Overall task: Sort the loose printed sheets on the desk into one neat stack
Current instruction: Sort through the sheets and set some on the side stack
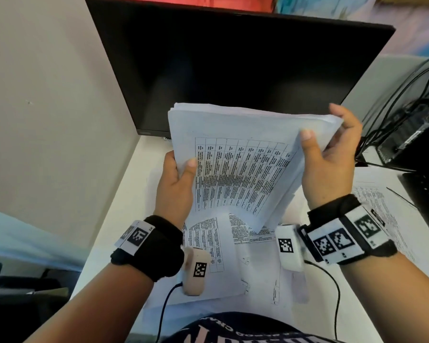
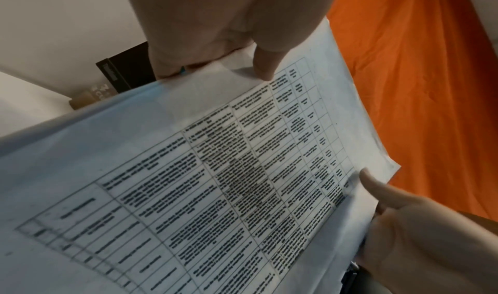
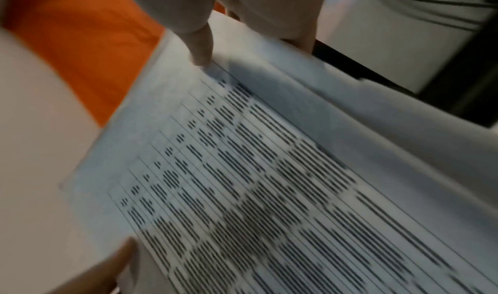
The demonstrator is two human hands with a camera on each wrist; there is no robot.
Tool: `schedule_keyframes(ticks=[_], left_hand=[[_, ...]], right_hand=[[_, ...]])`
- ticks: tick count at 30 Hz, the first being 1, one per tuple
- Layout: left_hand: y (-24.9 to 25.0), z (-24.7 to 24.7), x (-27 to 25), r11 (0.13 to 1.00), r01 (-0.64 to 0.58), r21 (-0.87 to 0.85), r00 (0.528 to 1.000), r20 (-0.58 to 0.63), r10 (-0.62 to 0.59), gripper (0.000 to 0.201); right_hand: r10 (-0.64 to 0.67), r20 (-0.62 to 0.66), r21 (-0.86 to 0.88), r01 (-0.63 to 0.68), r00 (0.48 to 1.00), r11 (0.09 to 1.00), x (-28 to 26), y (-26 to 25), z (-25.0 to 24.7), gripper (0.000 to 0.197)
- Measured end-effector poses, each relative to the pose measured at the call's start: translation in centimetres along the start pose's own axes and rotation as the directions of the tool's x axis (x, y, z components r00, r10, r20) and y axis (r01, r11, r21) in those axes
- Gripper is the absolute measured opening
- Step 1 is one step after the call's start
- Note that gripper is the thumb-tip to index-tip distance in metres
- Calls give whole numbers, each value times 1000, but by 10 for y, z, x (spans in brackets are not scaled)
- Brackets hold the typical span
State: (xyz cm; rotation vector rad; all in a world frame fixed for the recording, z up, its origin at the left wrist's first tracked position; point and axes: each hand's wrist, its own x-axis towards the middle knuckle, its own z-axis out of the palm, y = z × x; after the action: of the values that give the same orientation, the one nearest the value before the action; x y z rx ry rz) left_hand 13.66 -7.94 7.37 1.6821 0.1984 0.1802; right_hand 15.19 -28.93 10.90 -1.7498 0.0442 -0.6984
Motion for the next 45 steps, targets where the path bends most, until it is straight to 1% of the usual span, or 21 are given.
schedule_keyframes(ticks=[1, 3, 5, 7, 11, 13, 16, 17, 18, 20, 21, 23, 25, 29, 32, 35, 37, 39, 41, 43, 45], left_hand=[[-2, 1, 0, 1000, 11, -8, 1000, 16, -11, 23], [-4, 2, 1, 999, 32, -14, 998, 62, -31, 21], [-3, 5, 1, 999, 43, -24, 995, 89, -41, 22], [1, 7, 0, 998, 28, -47, 997, 72, -25, 23], [5, 4, 0, 995, -32, -93, 999, -18, 31, 20], [2, -1, -1, 995, -32, -99, 999, -35, 29, 18], [-12, -7, -2, 996, 65, -54, 998, 26, -63, 42], [-18, -8, 0, 995, 98, -32, 994, 42, -97, 46], [-23, -8, 0, 994, 106, 1, 993, 53, -106, 44], [-26, -5, 1, 996, 60, 66, 997, 54, -64, 34], [-24, -4, 2, 996, 38, 75, 998, 43, -41, 30], [-16, 0, 3, 1000, 4, 18, 999, 33, -5, 24], [-3, 3, 3, 996, -86, -16, 996, 18, 86, 28], [14, 11, -2, 965, -260, -38, 966, -26, 259, 34], [4, 14, -12, 955, -295, -38, 954, -70, 292, 27], [-18, 12, -16, 962, -273, -15, 957, -109, 270, 19], [-29, 9, -14, 976, -218, -27, 972, -97, 214, 16], [-34, 6, -12, 989, -146, -37, 988, -48, 144, 16], [-38, 4, -12, 996, -79, -34, 996, 30, 80, 19], [-40, 3, -11, 999, -26, -25, 996, 86, 28, 17], [-44, 3, -9, 1000, -2, 10, 995, 100, 1, 14]], right_hand=[[87, 11, 44, -88, 996, 995, -2, 8, 1, 37], [227, 71, 65, -232, 971, 971, -10, 24, 3, 41], [292, 148, 49, -302, 945, 952, -18, 36, 7, 44], [298, 164, 50, -309, 940, 950, -19, 36, 10, 44], [215, 131, 142, -233, 968, 962, -13, 27, 6, 36], [214, 168, 143, -238, 962, 961, -18, 29, 0, 33], [273, 238, -13, -278, 932, 960, -34, 53, -3, 26], [286, 251, -64, -279, 925, 958, -39, 60, -2, 20], [286, 248, -87, -273, 926, 958, -42, 66, -1, 15], [276, 221, -90, -262, 936, 961, -44, 69, 2, 12], [283, 204, -82, -271, 937, 959, -42, 65, 5, 15], [305, 179, -31, -305, 935, 952, -35, 53, 11, 32], [290, 146, 7, -294, 946, 956, -28, 40, 17, 41], [217, -7, 91, -215, 976, 972, -25, 15, 24, 33], [218, -106, 131, -204, 970, 970, -35, 12, 29, 31], [305, -120, 89, -295, 945, 951, -48, 28, 29, 30], [373, -64, 62, -369, 926, 927, -55, 41, 27, 35], [412, 26, 35, -412, 911, 910, -60, 49, 28, 36], [442, 84, -11, -443, 893, 896, -63, 52, 32, 31], [460, 100, -30, -459, 882, 888, -64, 53, 35, 21], [458, 92, -54, -455, 884, 889, -65, 53, 38, 14]])
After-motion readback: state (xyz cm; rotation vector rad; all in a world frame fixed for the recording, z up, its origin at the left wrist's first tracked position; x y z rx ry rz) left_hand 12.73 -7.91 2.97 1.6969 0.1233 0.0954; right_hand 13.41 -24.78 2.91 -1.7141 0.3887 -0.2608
